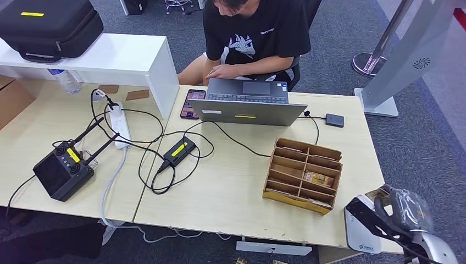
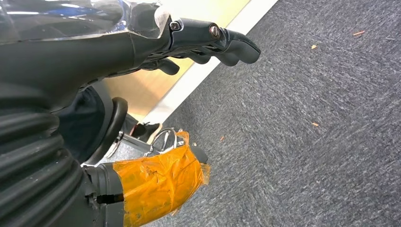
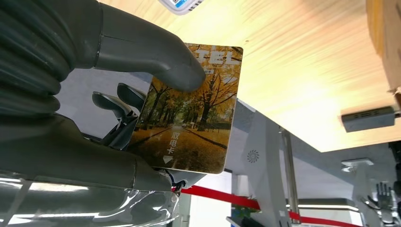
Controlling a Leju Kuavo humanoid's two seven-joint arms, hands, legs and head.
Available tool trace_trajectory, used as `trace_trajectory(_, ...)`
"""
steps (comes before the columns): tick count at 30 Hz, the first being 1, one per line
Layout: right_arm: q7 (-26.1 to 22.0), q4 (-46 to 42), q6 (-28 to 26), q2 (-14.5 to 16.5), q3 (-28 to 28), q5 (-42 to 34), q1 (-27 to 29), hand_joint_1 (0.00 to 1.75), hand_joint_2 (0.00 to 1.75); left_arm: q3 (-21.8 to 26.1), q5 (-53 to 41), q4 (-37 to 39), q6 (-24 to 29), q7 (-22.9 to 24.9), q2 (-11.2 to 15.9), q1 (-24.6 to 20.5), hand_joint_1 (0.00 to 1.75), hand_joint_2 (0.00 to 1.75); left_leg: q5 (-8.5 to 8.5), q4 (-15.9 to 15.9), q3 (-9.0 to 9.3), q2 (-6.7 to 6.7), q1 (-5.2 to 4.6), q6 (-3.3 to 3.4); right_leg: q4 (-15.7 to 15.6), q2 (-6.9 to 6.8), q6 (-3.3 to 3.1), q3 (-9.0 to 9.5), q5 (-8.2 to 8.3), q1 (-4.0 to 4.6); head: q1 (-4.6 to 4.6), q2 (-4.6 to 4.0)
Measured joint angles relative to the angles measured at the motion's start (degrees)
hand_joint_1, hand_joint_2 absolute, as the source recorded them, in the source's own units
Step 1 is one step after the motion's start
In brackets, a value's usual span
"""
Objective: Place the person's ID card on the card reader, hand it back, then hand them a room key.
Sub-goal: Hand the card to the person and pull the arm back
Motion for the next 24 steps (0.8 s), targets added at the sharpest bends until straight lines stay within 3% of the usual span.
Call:
trace_trajectory(9,-0.1,1.6,5.9,-2.8,3.8,-2.4,-1.2,1.75,1.75,0.0,-1.0,0.0,0.0,-0.2,0.3,0.0,0.0,1.75,0.0,0.0,0.0,0.0,0.0,0.0,0.0,0.0,0.0,0.0,0.0,0.0,0.0,0.0)
trace_trajectory(24,1.2,5.1,8.4,-5.4,6.6,-3.9,-3.5,1.75,1.75,0.0,-1.6,0.0,0.0,-0.2,0.4,-0.1,0.0,1.75,0.0,0.0,0.02,0.01,0.01,0.0,0.0,0.01,0.0,0.01,0.0,0.01,0.0,0.0)
